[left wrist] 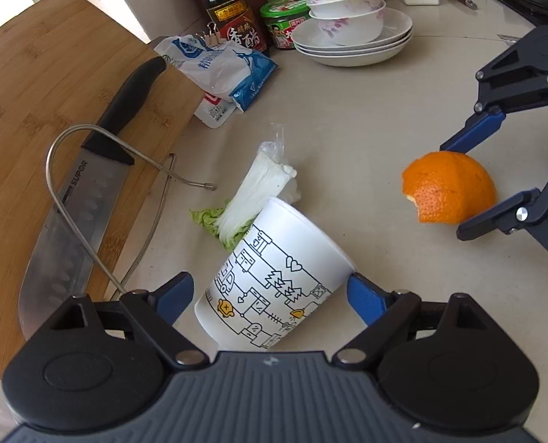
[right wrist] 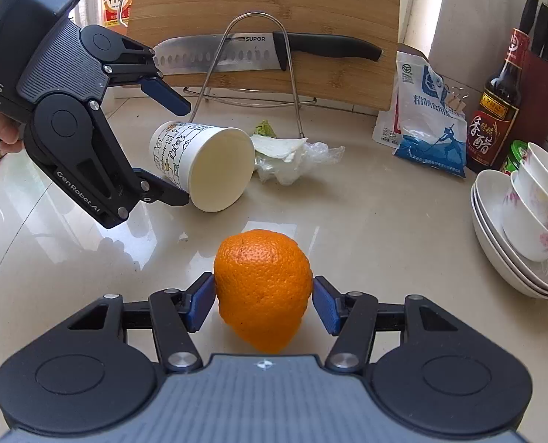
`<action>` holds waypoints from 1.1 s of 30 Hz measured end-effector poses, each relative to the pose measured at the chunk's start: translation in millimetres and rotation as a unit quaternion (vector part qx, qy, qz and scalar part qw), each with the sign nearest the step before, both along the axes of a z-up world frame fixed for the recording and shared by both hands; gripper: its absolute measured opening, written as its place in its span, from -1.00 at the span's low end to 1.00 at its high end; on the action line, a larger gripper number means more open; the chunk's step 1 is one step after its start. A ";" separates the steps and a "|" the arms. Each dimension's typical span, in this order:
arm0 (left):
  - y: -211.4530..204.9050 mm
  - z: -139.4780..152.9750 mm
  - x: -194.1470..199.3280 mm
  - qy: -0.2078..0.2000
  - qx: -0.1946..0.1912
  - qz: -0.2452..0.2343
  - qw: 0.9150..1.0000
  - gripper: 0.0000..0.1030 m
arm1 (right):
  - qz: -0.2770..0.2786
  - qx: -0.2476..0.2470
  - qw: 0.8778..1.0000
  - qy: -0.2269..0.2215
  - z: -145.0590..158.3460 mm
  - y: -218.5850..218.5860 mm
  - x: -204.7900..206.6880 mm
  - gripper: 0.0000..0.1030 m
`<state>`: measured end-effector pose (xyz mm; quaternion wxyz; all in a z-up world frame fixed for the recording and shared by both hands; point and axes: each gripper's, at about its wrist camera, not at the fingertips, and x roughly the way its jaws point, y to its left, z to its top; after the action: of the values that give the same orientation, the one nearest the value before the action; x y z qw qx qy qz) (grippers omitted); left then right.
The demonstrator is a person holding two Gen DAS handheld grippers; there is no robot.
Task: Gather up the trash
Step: 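Grasp the whole orange with the right tool while the left tool approaches the paper cup, then grasp the white paper cup with the left tool and lift it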
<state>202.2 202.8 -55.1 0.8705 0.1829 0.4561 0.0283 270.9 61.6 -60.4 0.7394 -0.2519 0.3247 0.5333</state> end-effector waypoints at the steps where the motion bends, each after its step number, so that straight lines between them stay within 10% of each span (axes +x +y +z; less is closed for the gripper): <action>1: 1.3 -1.7 3.5 0.003 -0.001 -0.001 1.000 0.74 | -0.003 0.000 1.000 0.002 -0.2 -1.1 0.7 0.22; 15: -5.7 3.4 3.5 0.032 -0.043 -0.023 0.998 0.27 | -0.039 0.005 0.999 0.011 0.5 -14.2 4.5 0.22; 33: -25.2 18.3 -20.7 0.058 -0.103 -0.024 0.993 0.22 | -0.057 0.015 0.998 0.005 15.1 -47.3 -9.6 0.22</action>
<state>181.5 177.6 -36.9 0.8573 0.1045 0.5015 -0.0502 261.4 14.4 -45.3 0.7705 -0.2195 0.3341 0.4966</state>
